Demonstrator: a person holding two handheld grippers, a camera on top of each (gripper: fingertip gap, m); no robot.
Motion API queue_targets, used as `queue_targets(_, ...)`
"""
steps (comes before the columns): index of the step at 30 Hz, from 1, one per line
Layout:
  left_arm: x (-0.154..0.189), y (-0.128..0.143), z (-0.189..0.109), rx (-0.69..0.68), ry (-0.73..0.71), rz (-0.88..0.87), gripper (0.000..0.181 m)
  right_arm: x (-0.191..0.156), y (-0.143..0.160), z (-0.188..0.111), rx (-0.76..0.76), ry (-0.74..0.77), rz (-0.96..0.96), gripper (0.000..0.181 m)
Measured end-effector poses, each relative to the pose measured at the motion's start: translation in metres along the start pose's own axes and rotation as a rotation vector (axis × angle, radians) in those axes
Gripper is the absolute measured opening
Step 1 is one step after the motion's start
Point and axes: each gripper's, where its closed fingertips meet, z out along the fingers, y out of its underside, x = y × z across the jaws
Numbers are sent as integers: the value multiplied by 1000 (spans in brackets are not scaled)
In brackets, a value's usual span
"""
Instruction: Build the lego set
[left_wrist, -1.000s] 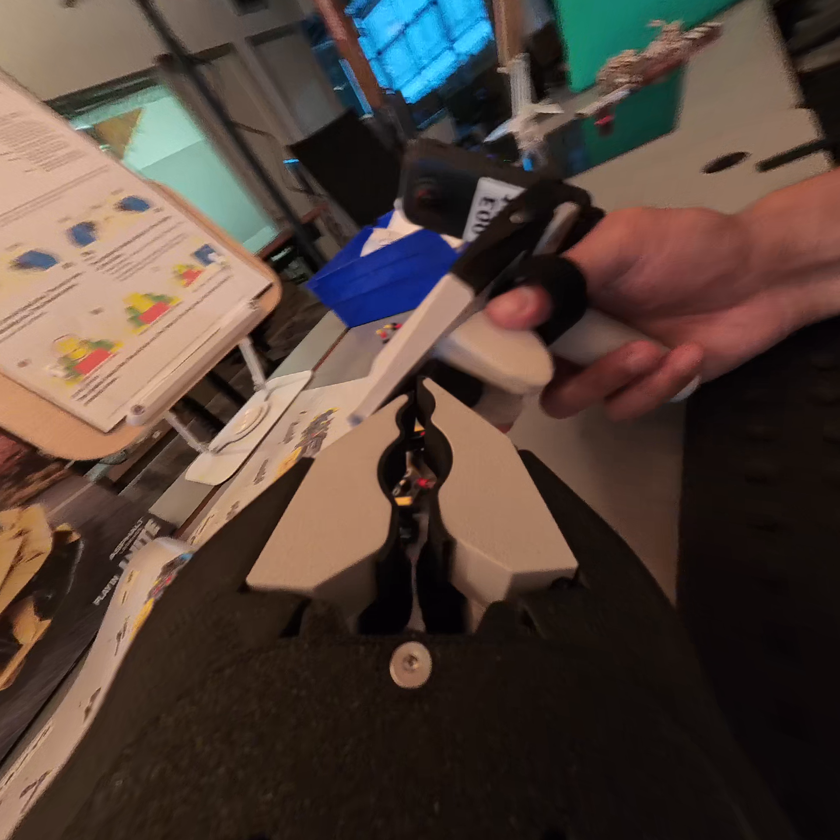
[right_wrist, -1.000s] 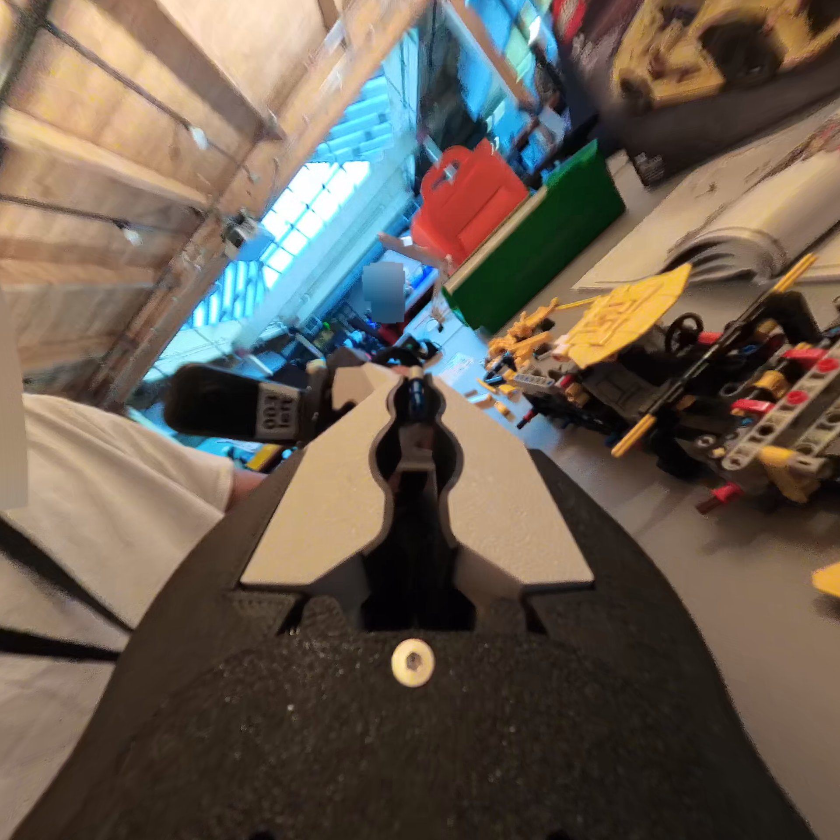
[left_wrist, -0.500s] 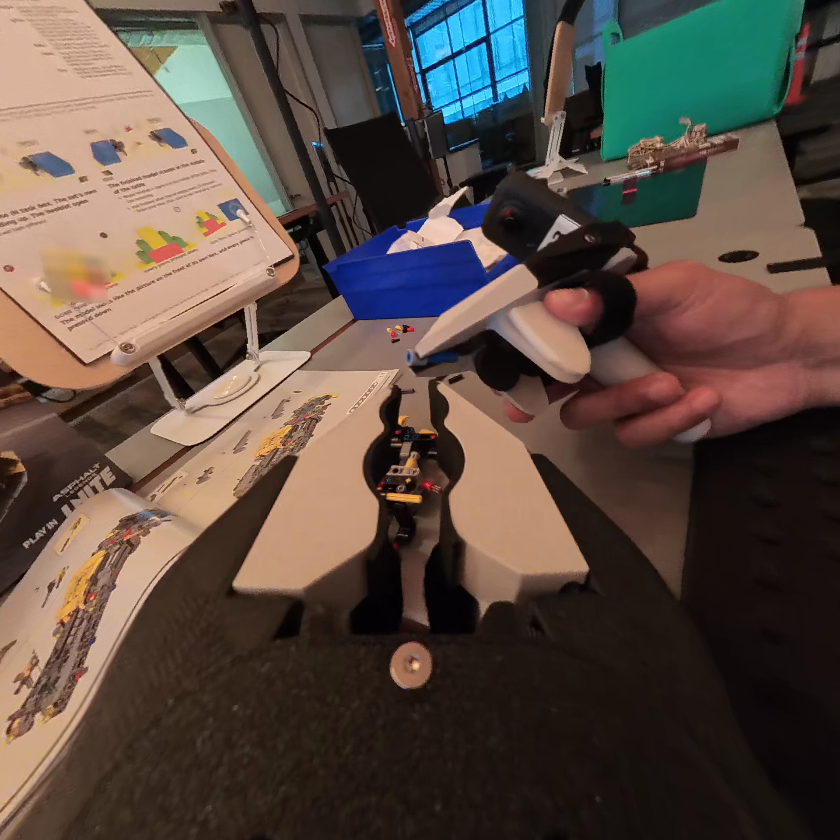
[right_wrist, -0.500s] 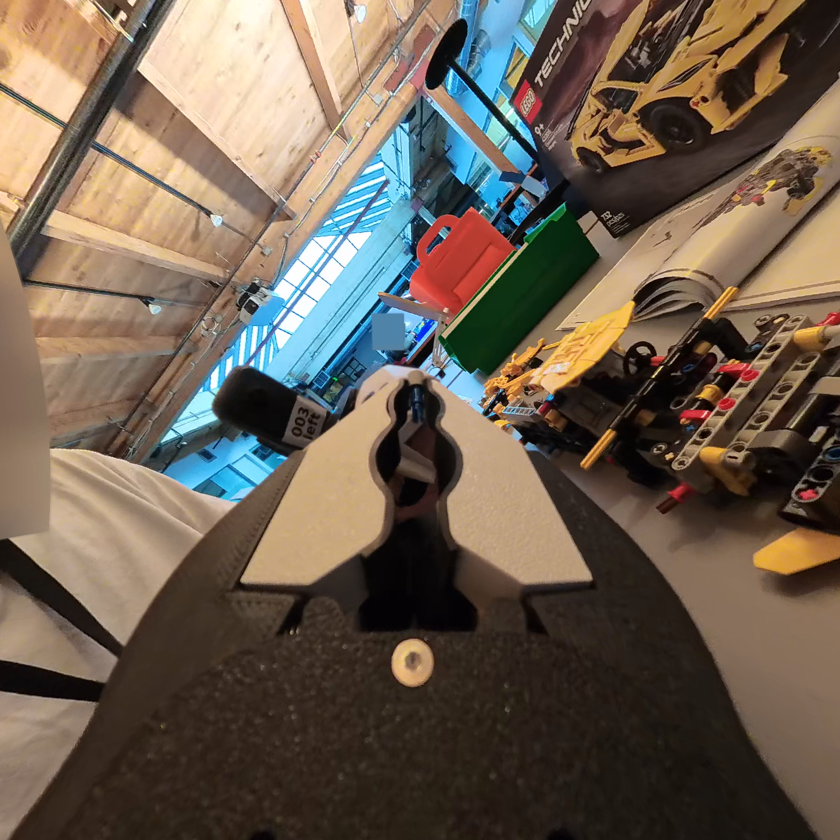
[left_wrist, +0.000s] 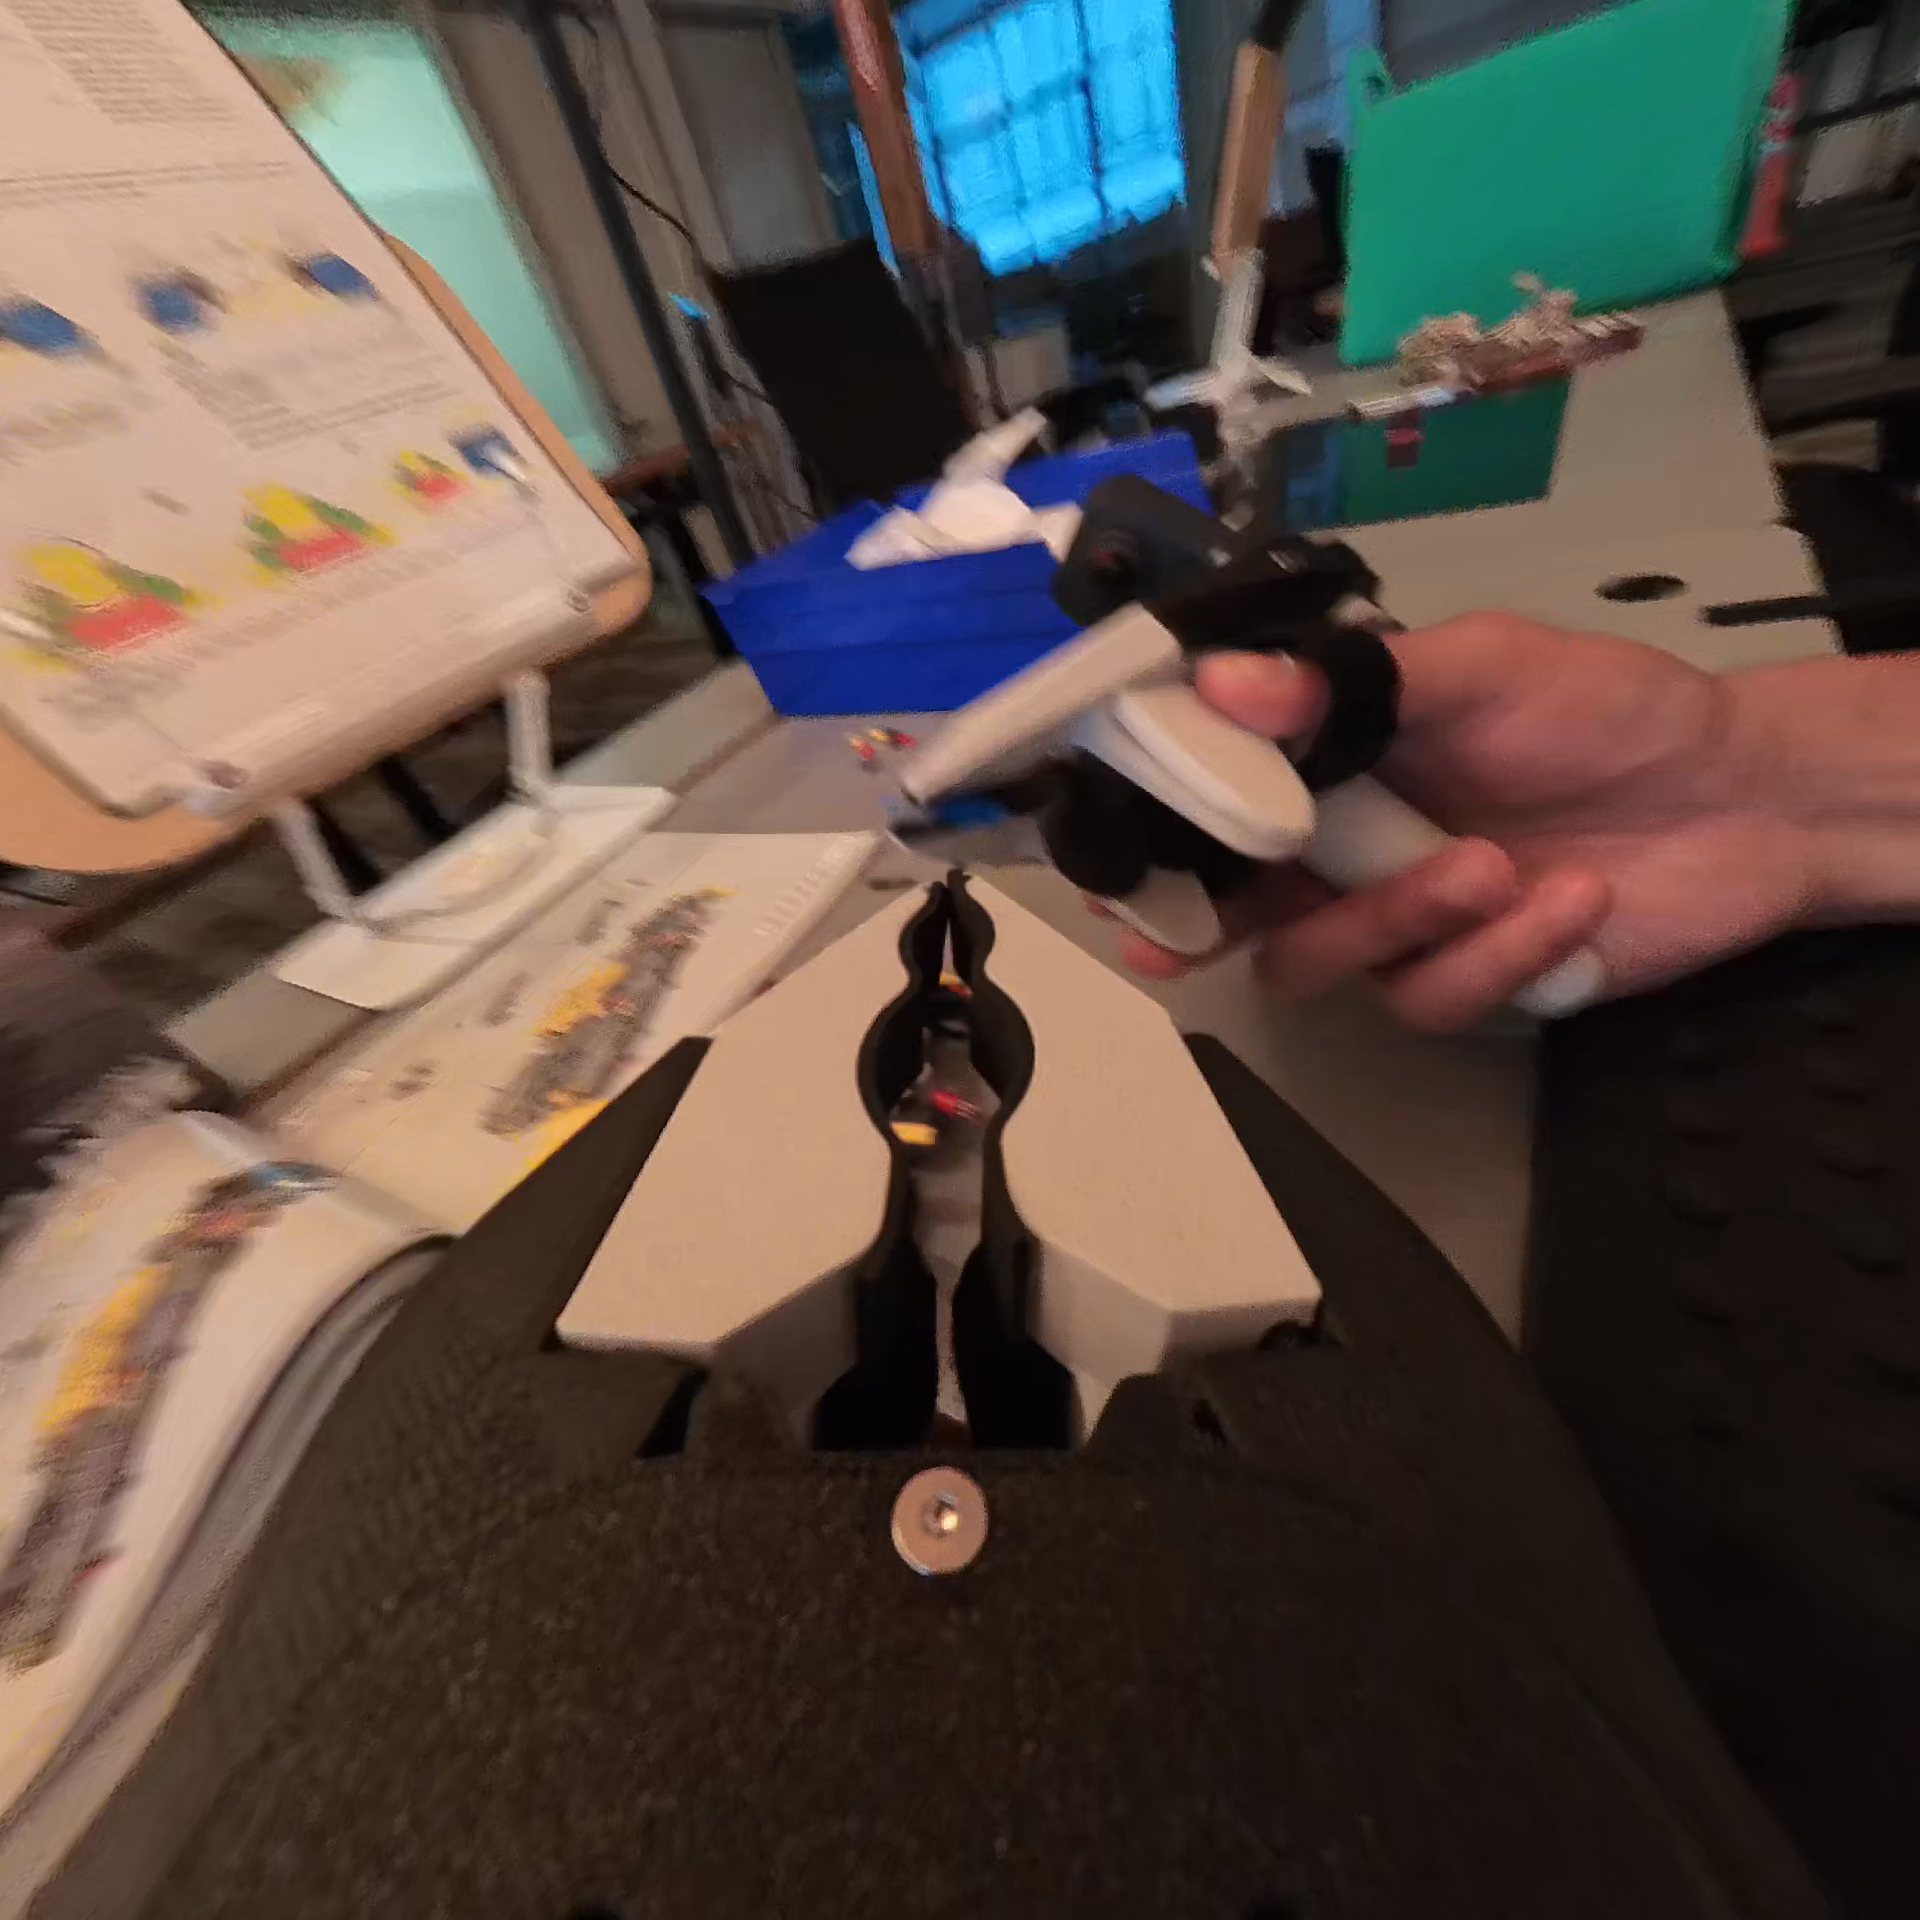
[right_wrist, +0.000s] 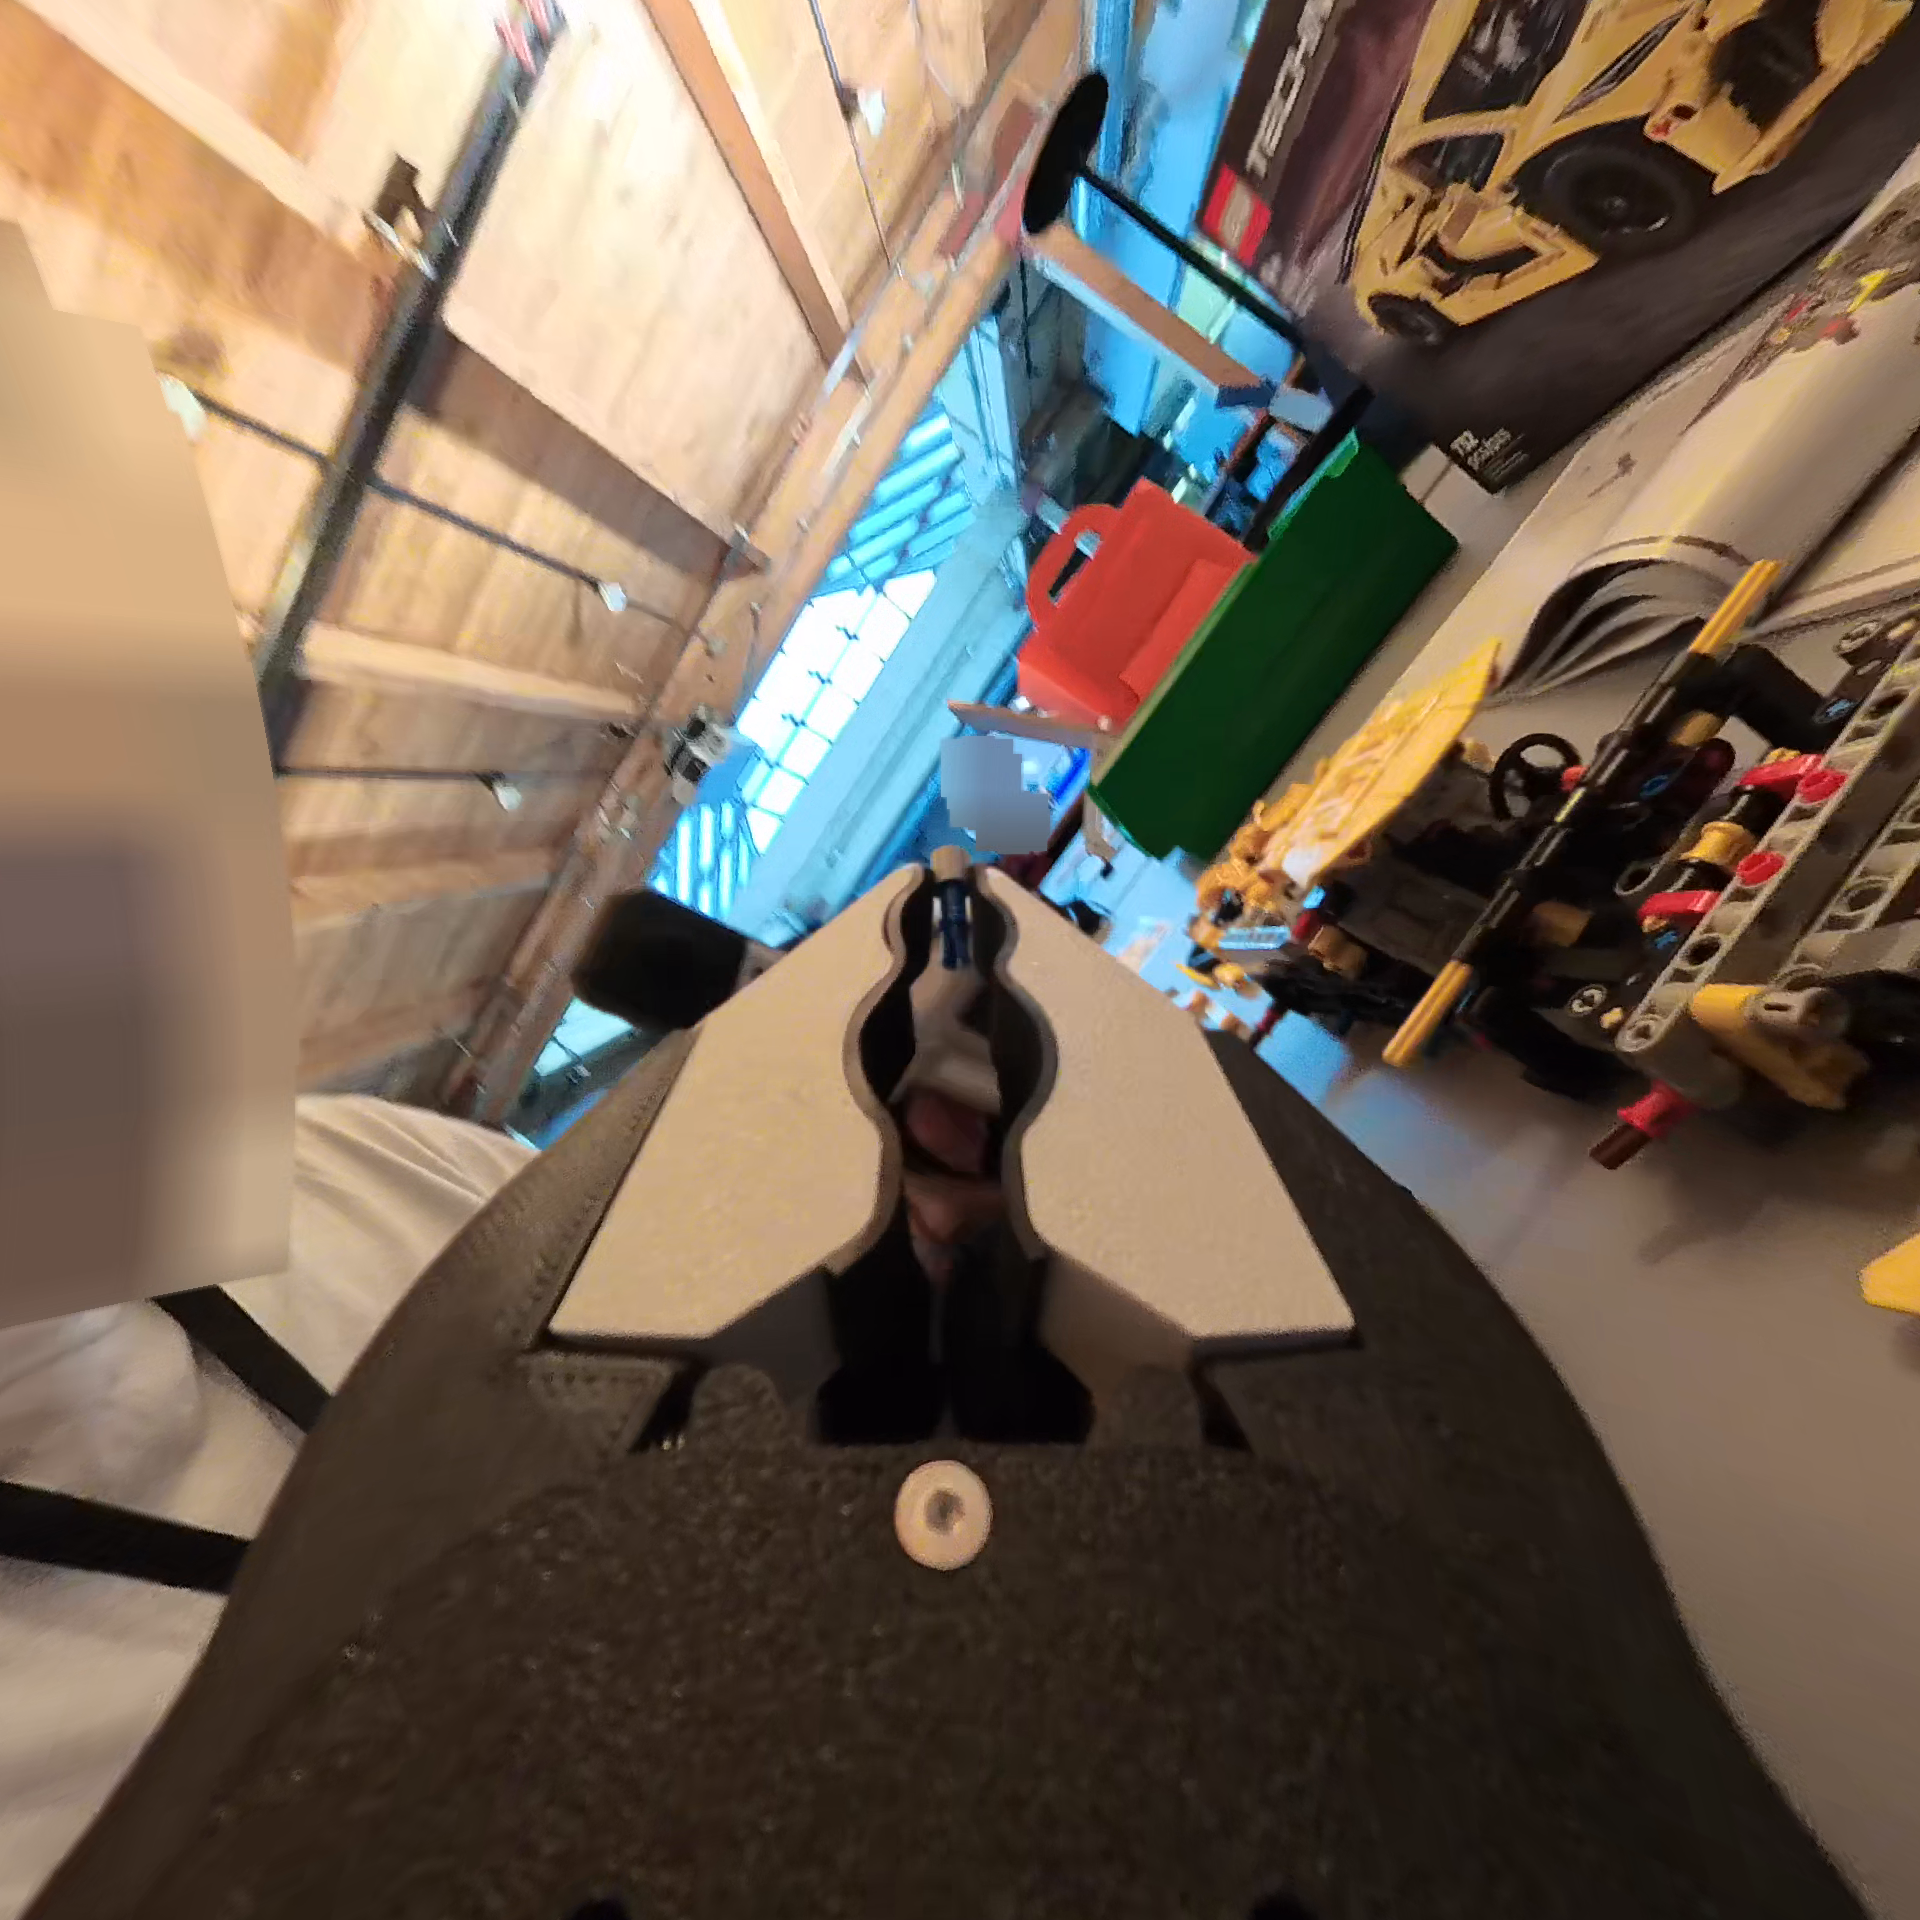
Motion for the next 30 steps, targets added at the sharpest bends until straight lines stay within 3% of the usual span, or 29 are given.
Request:
queue_targets(2, 16, 14, 9, -83, 111, -120, 7, 0, -7, -2, 49, -19, 19, 5)
queue_targets(7, 7, 6, 12, -38, 192, -460, 23, 0, 0, 5, 13, 60, -144, 6)
queue_targets(16, 1, -7, 7, 85, 334, -873, 18, -1, 3, 10, 5, 79, -199, 6)
queue_targets(17, 4, -9, 6, 101, 373, -910, 5, 1, 2, 10, 8, 94, -205, 6)
queue_targets(18, 4, -8, 6, 104, 385, -939, 5, 3, 2, 9, 7, 105, -213, 6)
queue_targets(21, 4, -4, 7, 82, 373, -938, 4, 6, 3, 9, -3, 120, -206, 6)
queue_targets(25, 1, -1, 2, 43, 335, -801, 4, 3, -2, 5, 10, 128, -249, 6)
queue_targets(30, -9, -5, -6, 87, 322, -745, 0, 3, -2, -2, 6, 112, -206, 6)
